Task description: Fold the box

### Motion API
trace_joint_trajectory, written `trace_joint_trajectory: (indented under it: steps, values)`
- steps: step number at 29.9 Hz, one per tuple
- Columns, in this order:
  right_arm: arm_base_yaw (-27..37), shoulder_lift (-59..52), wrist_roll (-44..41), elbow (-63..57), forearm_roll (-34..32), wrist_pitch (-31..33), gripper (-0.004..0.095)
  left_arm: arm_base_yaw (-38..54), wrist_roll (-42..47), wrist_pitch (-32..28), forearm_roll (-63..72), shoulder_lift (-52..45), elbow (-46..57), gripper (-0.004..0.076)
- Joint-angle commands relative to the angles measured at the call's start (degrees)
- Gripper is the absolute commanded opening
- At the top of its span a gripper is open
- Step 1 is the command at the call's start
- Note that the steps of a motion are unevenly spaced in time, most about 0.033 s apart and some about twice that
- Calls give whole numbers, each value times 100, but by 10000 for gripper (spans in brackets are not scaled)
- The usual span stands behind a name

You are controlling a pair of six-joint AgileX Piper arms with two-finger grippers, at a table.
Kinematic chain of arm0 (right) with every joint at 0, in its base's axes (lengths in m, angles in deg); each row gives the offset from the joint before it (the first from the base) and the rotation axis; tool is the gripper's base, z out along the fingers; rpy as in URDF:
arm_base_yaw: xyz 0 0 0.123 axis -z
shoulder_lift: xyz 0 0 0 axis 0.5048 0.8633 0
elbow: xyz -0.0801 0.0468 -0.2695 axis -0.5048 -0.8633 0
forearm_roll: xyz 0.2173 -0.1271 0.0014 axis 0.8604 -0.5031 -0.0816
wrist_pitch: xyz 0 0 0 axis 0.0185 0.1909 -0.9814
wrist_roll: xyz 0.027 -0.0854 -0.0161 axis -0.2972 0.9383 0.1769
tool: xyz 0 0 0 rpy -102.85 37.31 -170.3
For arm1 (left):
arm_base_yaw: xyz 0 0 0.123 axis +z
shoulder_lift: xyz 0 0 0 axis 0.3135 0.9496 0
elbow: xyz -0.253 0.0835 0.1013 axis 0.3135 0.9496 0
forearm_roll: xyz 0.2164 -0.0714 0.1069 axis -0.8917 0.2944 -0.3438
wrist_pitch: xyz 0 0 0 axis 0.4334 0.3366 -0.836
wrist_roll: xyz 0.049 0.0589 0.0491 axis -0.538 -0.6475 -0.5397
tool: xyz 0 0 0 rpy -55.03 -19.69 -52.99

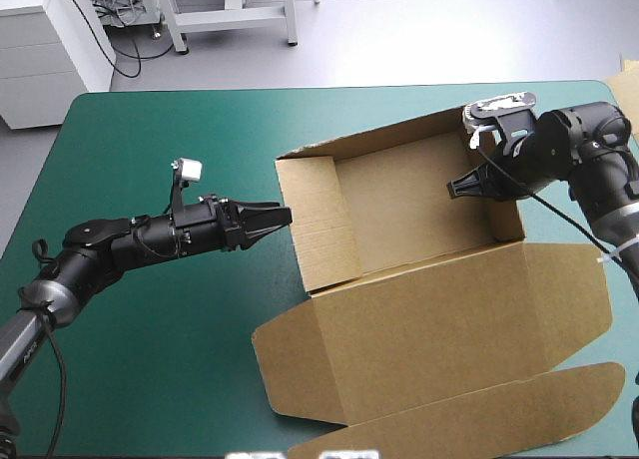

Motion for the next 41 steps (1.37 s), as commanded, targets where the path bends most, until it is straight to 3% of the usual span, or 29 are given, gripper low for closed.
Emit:
trace_joint_trajectory:
  steps: [1, 10, 14, 19, 24, 29, 33, 35, 38, 41]
  values:
    - [22, -193, 22, 147, 150, -301, -17, -12, -21, 131, 621, -201, -175, 403]
    - [22, -193, 22, 147, 1006, -809, -14, -31, 1131, -905, -653, -201, -503, 402]
    - [-285, -193, 8, 147, 815, -973, -10, -265, 1727, -1298, -1437, -201, -945, 402]
    - [-885, -193, -389, 147, 381, -1351, -10, -1060, 3346, -2321, -3345, -201, -1531, 402]
    - [-1011, -193, -664, 147, 383, -1495, -10, -1604, 5096, -3013, -5299, -201, -1834, 365]
    - [-1011, -193, -664, 147, 632, -1483, -10, -1755, 6091, -2980, -6560, -13, -2001, 275]
    - [-1082, -193, -647, 147, 635, -1483, -10, -1755, 6142, -2734, -6593, 308, -2221, 251]
    - [-1125, -142, -691, 147, 635, -1483, -10, -1755, 6154, -2676, -6581, 477, -2331, 173]
    - [-1126, 44, -867, 147, 558, -1391, -10, -1755, 6154, -2444, -6610, 692, -2553, -9]
    - [-1126, 368, -867, 184, 491, -1165, -10, -1755, 6358, -2116, -6944, 879, -2778, -8]
